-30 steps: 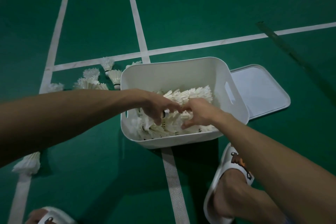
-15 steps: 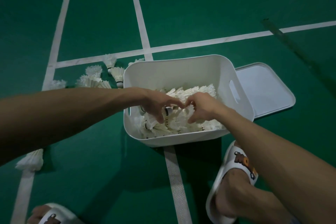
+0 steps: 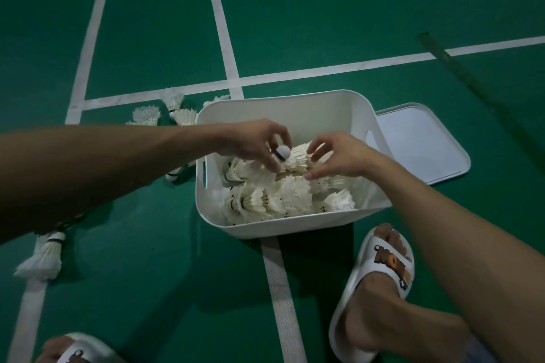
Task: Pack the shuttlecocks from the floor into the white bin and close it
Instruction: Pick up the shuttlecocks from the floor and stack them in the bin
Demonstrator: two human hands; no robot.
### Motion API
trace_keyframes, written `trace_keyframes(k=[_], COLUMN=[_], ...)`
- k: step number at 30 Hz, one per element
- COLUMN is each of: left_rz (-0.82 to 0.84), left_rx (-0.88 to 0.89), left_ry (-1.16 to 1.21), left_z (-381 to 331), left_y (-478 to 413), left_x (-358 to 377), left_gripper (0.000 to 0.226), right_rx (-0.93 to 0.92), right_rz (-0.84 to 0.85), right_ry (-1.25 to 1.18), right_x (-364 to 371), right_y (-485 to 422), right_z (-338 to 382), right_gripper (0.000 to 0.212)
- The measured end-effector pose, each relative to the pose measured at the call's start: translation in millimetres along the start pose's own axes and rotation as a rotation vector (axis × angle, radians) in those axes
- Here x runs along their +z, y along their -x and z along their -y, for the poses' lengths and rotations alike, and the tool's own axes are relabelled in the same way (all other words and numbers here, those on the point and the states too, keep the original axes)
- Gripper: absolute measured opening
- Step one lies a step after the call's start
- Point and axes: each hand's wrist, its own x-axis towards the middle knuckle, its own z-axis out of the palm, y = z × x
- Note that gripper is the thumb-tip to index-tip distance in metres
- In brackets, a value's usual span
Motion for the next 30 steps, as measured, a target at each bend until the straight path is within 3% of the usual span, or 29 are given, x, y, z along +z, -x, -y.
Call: trace_keyframes(k=[4,10,13,17,21,30], left_rz=[-0.210,-0.361,-0.278,0.010,0.200,0.189], left_rx=[0.068,0.091,0.086,0.157,0.184,0.207], left_ry=[0.177,0.217,0.042,-0.271,-0.498,-0.496], left_z=[-14,-12,-4,10,26,34], left_y=[-10,-21,-23,-24,-27,-28], left_x=[14,36,45,54,55,43], left_gripper=[0.037,0.040,0.057,0.082,0.099,0.090], right_rx=[-0.039,-0.057,-0.045,0.046,0.117,0.001], right_rz=[-0.006,-0.049,-0.104,-0.047,0.006,0.115], right_ry=[-0.183,-0.091,0.090,0.381,0.455,0.451], right_x=[1,1,-8,-16,-10,32], right_y=[4,7,7,4,2,-3], right_z=[1,-6,-11,-21,-28,-21], right_gripper=[0.059,0.051,0.050,0.055,0.061,0.068])
